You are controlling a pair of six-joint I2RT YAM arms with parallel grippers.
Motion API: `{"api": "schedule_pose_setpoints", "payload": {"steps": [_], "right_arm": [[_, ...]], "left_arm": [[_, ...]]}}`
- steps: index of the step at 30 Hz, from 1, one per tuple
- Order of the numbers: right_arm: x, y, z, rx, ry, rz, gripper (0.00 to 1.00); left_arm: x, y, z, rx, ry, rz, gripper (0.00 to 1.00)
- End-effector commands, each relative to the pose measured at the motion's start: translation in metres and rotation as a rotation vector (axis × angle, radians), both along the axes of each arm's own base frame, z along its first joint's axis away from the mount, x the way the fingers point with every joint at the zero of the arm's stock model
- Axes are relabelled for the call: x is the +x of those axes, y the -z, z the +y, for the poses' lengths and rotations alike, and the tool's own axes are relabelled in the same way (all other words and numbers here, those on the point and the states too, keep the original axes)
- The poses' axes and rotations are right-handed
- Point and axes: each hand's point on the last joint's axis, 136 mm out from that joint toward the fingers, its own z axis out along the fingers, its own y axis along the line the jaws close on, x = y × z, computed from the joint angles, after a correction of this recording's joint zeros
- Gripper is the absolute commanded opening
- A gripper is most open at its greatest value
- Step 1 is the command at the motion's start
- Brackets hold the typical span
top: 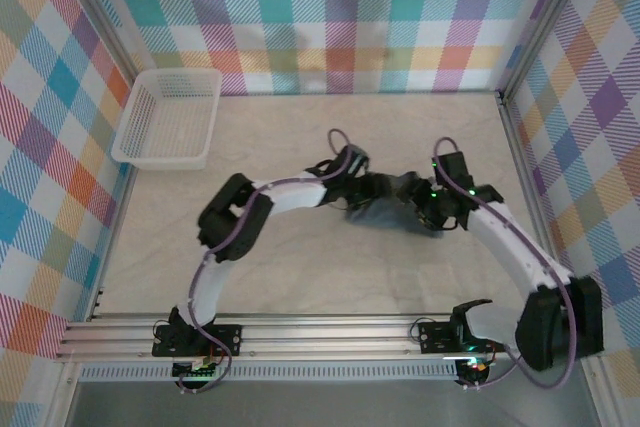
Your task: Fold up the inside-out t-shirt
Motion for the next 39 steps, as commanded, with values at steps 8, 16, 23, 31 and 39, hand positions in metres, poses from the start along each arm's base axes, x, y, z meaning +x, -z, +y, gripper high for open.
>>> {"api": "schedule_pose_setpoints", "payload": {"steps": [8,16,23,31,39], "right_arm": [[-0.03,0.008,-0.066,0.095,0.337,0.141,0.7],[0.011,0.059,-0.043,0.222,0.272,0.23,0.49],[0.055,0.088,-0.071,0.04,0.307,0.254,0.32],[0.129,0.097,-0.116,-0.185,0.307,0.237,0.29],[0.212,0.091,-0.15,-0.171,0.389,0.192,0.29]], "left_arm": [[0.013,-0.058,-0.044,0.059,0.021,-0.195,0.93],[0.008,-0.163,0.129,0.202,-0.122,-0.465,1.0],[-0.035,-0.167,0.237,0.383,-0.236,-0.496,1.0],[-0.053,-0.146,0.285,0.457,-0.342,-0.466,1.0],[-0.06,-0.157,0.321,0.514,-0.427,-0.5,1.0]]}}
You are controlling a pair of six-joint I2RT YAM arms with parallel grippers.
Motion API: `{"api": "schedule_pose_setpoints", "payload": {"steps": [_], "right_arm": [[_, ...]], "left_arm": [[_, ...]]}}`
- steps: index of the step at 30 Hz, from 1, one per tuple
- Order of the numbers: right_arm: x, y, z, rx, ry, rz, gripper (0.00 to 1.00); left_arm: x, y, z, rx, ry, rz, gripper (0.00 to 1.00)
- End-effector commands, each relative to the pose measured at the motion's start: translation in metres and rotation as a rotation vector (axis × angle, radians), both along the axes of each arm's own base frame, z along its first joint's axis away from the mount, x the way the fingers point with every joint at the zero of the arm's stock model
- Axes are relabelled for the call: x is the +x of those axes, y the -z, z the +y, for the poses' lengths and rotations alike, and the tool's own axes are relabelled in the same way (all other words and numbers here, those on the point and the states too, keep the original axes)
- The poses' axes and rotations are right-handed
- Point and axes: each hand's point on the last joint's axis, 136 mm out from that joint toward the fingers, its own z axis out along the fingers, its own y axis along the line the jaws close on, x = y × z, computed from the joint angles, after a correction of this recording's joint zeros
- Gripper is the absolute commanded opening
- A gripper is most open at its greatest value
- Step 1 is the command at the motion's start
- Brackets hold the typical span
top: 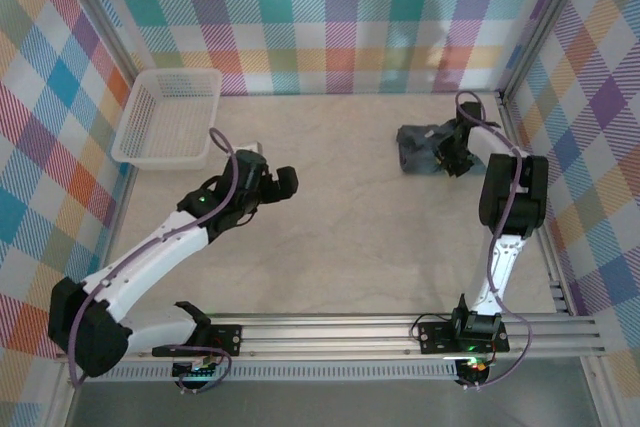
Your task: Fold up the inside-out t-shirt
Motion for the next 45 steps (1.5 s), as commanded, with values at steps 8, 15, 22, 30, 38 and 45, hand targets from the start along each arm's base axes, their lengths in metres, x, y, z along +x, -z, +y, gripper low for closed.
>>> {"api": "schedule_pose_setpoints", "payload": {"steps": [8,15,22,30,38,45], "right_arm": [[0.08,-0.007,-0.047,-0.087,0.005,-0.062,0.31],[0.095,-0.075,-0.032,-0.089,-0.181,-0.198,0.38],[0.001,-0.16,-0.016,-0.235,-0.371,-0.404,0.52],[-0.103,-0.129,-0.01,-0.488,-0.521,-0.539,0.8],[-0.091,-0.085,0.033,-0.525,-0.71,-0.76,0.85],[-0.086,-0.057,0.047,-0.664,-0.74,-0.866,1.0]], "left_arm": [[-0.016,0.001,0.054,0.081,-0.149,-0.041,1.0],[-0.017,-0.001,0.094,0.172,-0.312,-0.029,1.0],[-0.006,-0.008,0.147,0.298,-0.507,-0.129,1.0],[-0.002,0.023,0.184,0.548,-0.551,-0.197,1.0],[0.011,0.075,0.179,0.45,-0.365,-0.269,1.0],[0.044,0.098,0.168,0.325,-0.241,-0.33,0.99]]}}
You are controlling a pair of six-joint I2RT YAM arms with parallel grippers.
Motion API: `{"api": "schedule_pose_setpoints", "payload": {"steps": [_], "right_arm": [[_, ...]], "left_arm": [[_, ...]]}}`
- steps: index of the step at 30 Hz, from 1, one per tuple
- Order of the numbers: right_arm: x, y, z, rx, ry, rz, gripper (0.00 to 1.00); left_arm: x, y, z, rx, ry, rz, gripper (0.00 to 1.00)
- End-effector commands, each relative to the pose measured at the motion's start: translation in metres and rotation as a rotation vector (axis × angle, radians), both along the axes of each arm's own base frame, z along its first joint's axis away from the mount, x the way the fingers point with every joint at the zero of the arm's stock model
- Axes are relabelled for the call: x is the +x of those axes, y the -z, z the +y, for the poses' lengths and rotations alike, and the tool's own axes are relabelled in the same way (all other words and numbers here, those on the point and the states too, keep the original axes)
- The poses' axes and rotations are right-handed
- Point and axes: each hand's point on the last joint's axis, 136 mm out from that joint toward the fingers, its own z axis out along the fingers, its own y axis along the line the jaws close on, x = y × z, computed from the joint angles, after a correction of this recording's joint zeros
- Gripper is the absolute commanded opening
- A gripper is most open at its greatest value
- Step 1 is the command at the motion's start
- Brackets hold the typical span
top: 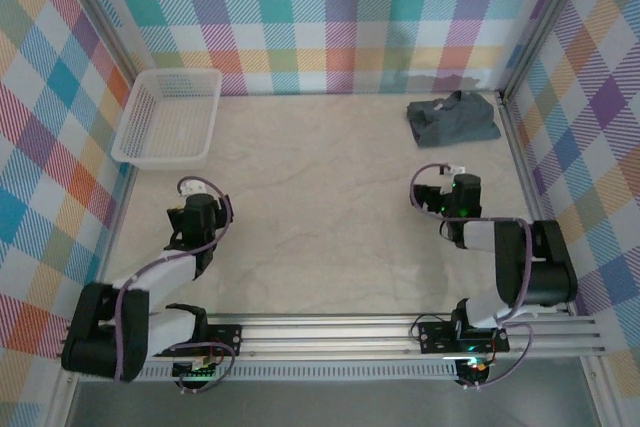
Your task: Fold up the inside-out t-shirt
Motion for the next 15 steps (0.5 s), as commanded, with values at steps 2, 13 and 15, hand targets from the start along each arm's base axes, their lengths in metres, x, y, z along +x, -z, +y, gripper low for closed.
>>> {"api": "schedule_pose_setpoints", "payload": {"steps": [2,13,15], "right_arm": [[0.02,-0.046,0.001,-0.038,-0.042,-0.234,1.0],[0.023,-0.044,-0.007,-0.039,0.005,-0.211,1.0],[0.023,-0.044,-0.007,-0.037,0.005,-0.209,1.0]], "left_arm": [[0.043,-0.026,-0.027,-0.053,0.19,-0.191,0.99],[0.068,0.009,-0.035,-0.081,0.255,-0.09,1.0],[0.068,0.009,-0.036,-0.08,0.257,-0.087,1.0]]}}
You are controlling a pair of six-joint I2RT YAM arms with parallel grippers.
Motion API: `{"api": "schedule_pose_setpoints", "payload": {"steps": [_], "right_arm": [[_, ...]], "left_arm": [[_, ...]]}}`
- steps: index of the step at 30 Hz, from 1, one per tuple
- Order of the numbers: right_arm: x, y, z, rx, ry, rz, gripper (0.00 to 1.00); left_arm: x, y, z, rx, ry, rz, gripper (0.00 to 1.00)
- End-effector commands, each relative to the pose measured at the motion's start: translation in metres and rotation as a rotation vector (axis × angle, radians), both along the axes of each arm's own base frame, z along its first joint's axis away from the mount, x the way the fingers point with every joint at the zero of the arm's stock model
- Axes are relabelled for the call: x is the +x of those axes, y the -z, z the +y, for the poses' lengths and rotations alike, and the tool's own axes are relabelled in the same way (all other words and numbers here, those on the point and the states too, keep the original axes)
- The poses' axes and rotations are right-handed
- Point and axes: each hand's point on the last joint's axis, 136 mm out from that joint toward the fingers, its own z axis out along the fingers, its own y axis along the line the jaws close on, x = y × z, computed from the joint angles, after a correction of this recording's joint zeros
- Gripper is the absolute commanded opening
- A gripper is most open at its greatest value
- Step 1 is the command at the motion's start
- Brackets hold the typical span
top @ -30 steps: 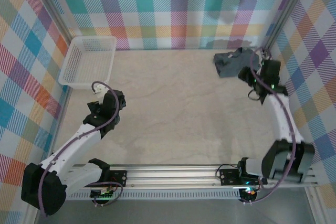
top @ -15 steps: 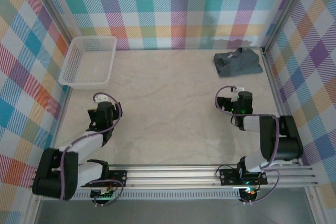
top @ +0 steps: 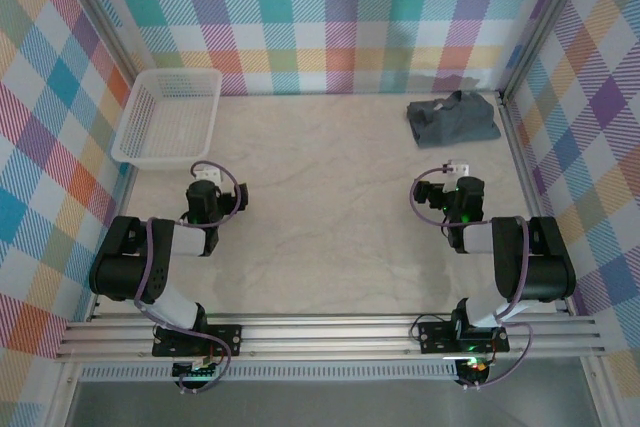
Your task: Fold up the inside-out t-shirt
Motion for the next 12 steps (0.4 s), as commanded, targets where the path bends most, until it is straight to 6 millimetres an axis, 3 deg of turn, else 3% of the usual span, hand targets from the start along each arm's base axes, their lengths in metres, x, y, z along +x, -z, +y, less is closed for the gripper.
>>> {"api": "schedule_pose_setpoints", "payload": {"steps": [1,12], "right_arm": [[0.0079,-0.0168,-0.0013,-0.011,-0.002,-0.062,1.0],[0.0077,-0.0169,-0.001,-0.013,-0.004,-0.062,1.0]], "left_arm": [[0.0082,-0.016,-0.0005,-0.006,0.02,-0.056,1.0],[0.0081,-0.0155,-0.0007,-0.005,0.021,-0.054,1.0]]}}
